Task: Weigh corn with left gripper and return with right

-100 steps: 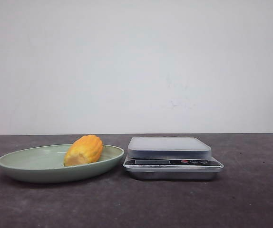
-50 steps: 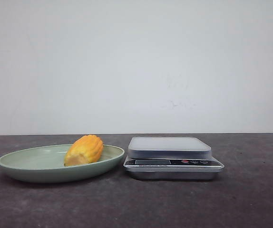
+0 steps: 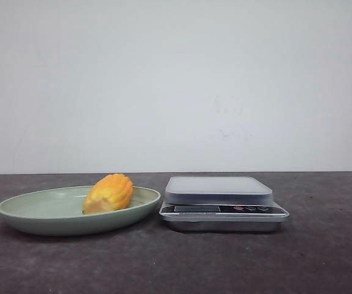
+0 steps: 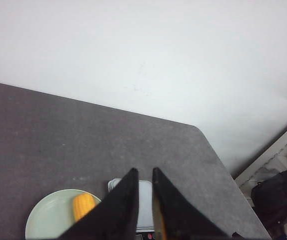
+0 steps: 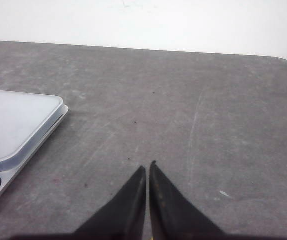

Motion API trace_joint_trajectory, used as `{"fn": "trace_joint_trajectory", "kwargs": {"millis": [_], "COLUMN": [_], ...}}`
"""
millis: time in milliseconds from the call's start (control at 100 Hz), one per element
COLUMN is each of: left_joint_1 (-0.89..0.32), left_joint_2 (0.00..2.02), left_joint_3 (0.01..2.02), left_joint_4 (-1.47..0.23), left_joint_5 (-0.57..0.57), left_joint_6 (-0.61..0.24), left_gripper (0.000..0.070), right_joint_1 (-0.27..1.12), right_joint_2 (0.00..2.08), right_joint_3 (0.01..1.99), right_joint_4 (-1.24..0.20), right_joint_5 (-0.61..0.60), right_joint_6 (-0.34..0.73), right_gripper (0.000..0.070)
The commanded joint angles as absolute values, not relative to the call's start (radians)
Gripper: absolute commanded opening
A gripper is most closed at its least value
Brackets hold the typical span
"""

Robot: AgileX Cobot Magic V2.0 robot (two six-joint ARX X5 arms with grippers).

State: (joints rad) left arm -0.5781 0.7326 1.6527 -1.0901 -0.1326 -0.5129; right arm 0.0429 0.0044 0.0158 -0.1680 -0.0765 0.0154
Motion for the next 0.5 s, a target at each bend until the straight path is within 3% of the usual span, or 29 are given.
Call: {"fn": "trace_joint_trajectory", "kwargs": {"millis": [0, 410, 490], "left_joint_1": [-0.583, -0.583, -0.583], "left_joint_2": [0.738, 0.738, 0.738], "left_joint_3": [1.676, 1.676, 1.676], "left_joint_4": [-1.077, -1.077, -1.077], "left_joint_5": [-0.133, -0.133, -0.134], "left_joint_6": [-0.513, -0.513, -0.482], "left_gripper": [0.0000, 0.0000, 0.0000], "right_joint_1": [0.043, 0.043, 0.043], "right_joint_2": [0.004, 0.004, 0.004], "right_joint_3": [0.013, 0.013, 0.013], "right_joint_4": [-0.157, -0.157, -0.157], "right_joint_5": [-0.078, -0.078, -0.078], "right_joint_6": [0.025, 0.025, 0.025], "right_gripper": [0.0004, 0.0004, 0.0004]}}
